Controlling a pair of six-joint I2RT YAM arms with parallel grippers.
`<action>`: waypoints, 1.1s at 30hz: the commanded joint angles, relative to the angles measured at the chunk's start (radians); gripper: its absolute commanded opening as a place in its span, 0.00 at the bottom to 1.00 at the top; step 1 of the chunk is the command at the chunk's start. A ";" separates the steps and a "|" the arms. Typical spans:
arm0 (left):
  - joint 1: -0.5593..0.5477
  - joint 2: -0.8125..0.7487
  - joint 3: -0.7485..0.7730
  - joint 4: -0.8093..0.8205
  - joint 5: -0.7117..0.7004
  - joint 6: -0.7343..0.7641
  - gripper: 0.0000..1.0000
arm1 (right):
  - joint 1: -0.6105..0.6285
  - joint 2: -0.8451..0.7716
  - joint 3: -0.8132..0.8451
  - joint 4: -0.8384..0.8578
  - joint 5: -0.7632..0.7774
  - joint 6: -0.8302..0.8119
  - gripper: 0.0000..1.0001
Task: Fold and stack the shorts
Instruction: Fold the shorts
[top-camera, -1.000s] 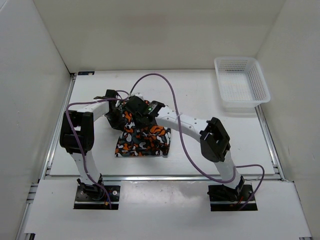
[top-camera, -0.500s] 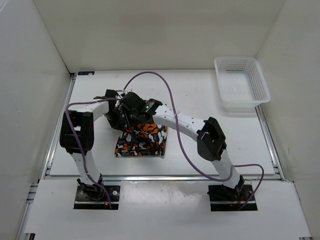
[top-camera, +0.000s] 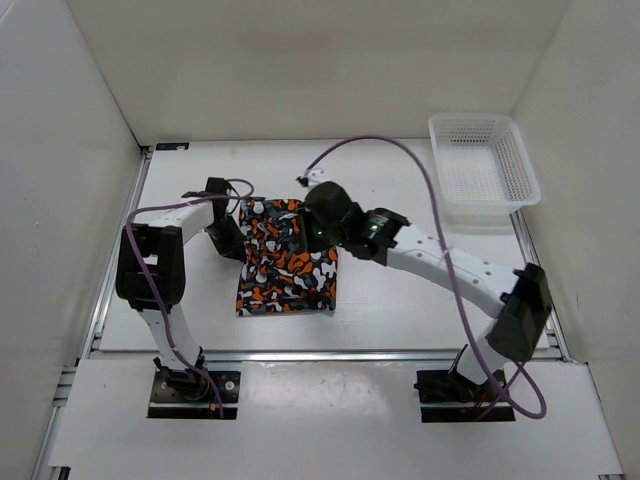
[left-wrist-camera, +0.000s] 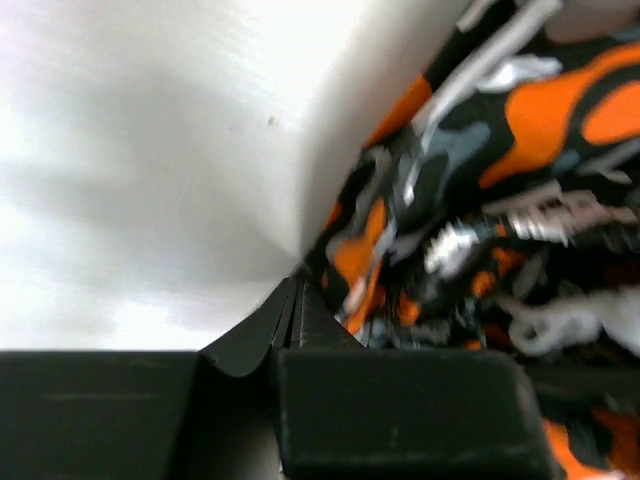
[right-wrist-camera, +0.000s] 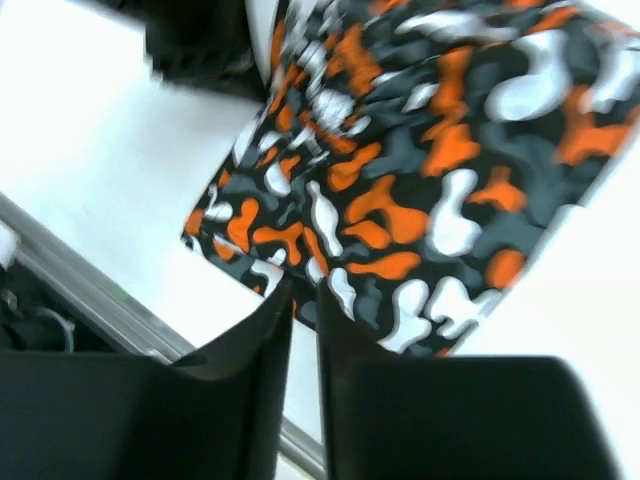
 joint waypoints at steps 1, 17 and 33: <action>-0.005 -0.135 0.055 -0.043 -0.030 0.010 0.11 | -0.054 -0.095 -0.089 0.022 0.094 0.035 0.14; -0.193 -0.049 0.297 -0.112 0.020 0.230 0.85 | -0.275 -0.045 -0.254 0.023 -0.130 0.077 0.73; -0.085 0.034 0.334 -0.138 -0.026 0.248 0.10 | -0.264 0.397 -0.059 0.024 -0.233 0.095 0.06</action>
